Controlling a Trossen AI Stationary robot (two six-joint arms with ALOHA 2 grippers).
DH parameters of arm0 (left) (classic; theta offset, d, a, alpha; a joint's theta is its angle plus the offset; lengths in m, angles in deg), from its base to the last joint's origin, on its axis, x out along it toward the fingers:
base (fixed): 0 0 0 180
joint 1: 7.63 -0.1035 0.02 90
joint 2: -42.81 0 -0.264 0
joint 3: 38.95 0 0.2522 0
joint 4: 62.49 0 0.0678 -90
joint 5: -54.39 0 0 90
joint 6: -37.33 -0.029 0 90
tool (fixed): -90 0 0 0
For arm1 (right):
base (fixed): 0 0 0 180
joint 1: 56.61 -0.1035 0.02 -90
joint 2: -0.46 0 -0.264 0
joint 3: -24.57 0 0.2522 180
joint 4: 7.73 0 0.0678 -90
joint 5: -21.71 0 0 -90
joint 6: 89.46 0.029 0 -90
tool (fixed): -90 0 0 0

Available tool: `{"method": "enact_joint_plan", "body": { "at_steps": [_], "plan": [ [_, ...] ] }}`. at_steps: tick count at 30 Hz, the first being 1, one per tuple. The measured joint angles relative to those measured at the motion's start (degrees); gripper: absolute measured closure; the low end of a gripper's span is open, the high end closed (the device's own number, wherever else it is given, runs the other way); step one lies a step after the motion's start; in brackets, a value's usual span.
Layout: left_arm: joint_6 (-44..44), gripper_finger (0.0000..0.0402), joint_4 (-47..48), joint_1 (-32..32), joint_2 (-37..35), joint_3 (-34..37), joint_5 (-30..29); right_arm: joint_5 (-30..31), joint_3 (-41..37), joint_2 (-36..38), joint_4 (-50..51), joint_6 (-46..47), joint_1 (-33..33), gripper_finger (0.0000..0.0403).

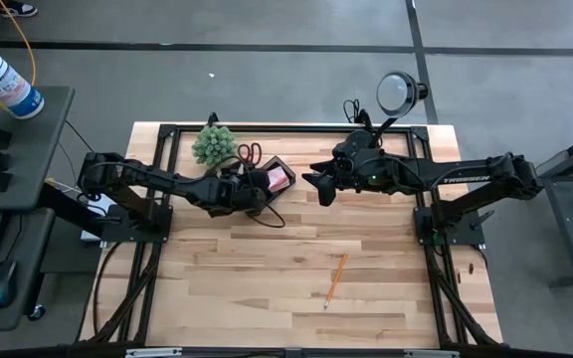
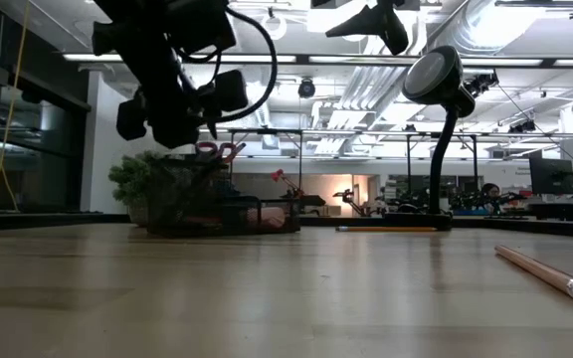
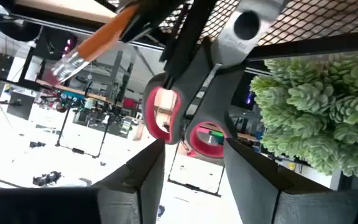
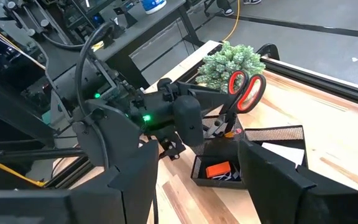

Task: Pick and place office supplies into organizer
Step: Put the top orange pencil into the black desk organizer

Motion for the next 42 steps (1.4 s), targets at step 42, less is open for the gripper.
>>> {"method": "enact_joint_plan", "body": {
  "at_steps": [42],
  "plan": [
    [66.0, 0.0263, 1.6, 3.5, -11.8, -24.6, 19.1, 0.6, 0.0, 0.0, 25.5, -0.2, -2.3, 0.0187]
  ]
}}
